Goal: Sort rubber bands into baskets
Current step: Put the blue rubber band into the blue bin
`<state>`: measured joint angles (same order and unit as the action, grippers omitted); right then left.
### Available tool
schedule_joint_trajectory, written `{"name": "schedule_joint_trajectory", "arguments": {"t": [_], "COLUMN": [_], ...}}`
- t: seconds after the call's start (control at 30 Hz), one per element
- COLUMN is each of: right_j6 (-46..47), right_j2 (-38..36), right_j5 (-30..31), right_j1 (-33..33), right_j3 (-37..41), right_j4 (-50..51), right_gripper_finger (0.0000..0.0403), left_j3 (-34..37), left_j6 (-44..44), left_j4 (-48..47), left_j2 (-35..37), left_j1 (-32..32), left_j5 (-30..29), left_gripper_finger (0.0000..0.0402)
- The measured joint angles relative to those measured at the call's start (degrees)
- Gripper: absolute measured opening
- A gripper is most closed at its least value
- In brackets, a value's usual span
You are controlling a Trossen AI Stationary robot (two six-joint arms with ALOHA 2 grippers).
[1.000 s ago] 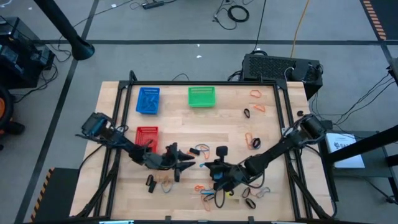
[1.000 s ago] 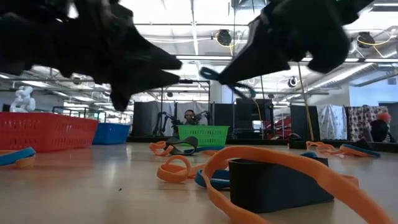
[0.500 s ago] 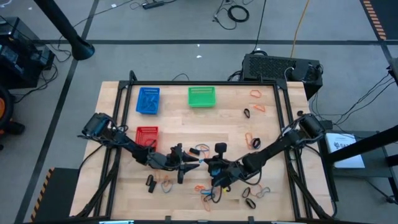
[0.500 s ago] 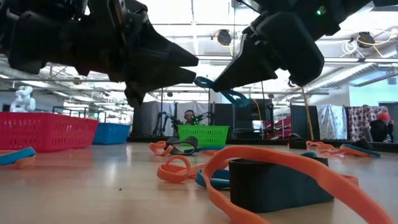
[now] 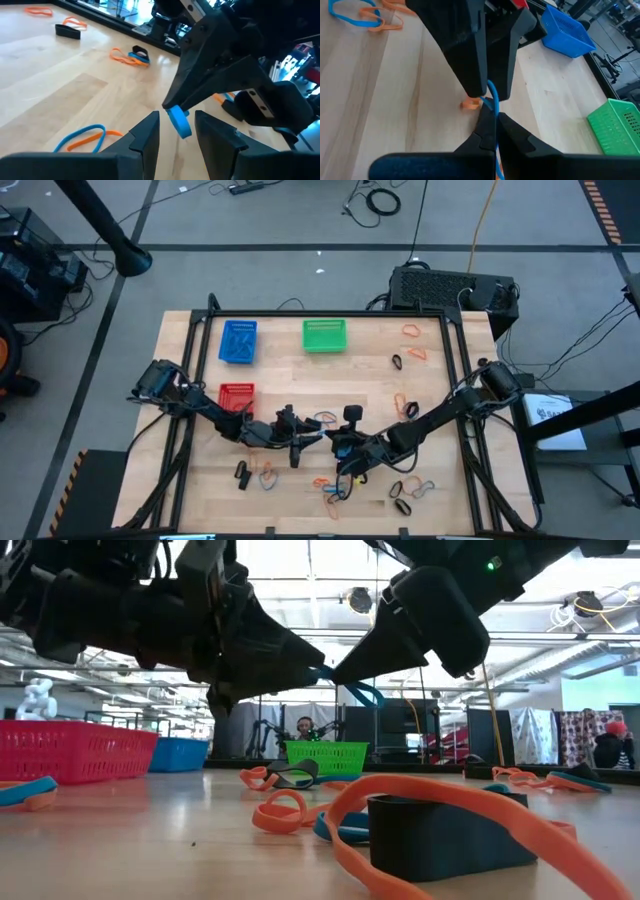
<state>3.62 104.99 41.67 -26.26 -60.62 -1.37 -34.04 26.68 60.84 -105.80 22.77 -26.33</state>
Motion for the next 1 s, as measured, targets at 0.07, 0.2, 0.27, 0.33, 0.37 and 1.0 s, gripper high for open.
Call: {"name": "schedule_joint_trajectory", "arguments": {"t": [0.07, 0.2, 0.27, 0.33, 0.37, 1.0], "right_j6": [0.0, 0.0, 0.0, 0.0, 0.0, -1.8], "right_j2": [0.0, 0.0, 0.0, 0.0, 0.0, -0.1], "right_j5": [0.0, 0.0, 0.0, 0.0, 0.0, -2.6], "right_j1": [0.0, 0.0, 0.0, 0.0, 0.0, 0.0], "right_j3": [0.0, 0.0, 0.0, 0.0, 0.0, -0.1], "right_j4": [-0.2, -0.2, -0.2, -0.2, -0.2, 0.2], "right_gripper_finger": [0.0000, 0.0000, 0.0000, 0.0001, 0.0003, 0.0082], "left_j3": [0.0, 0.0, 0.0, 0.0, 0.0, 0.3], "left_j6": [0.0, 0.0, -0.1, -0.1, -0.5, -4.6], "left_j4": [-0.1, -0.4, -0.4, -0.4, -0.4, -3.0], "left_j2": [0.0, 0.0, 0.0, 0.0, 0.0, 2.0], "left_j1": [0.0, 0.1, 0.1, 0.1, 0.1, -1.3], "left_j5": [0.1, 0.4, 0.4, 0.4, 0.4, 1.3], "left_gripper_finger": [0.0132, 0.0130, 0.0120, 0.0102, 0.0089, 0.0004]}}
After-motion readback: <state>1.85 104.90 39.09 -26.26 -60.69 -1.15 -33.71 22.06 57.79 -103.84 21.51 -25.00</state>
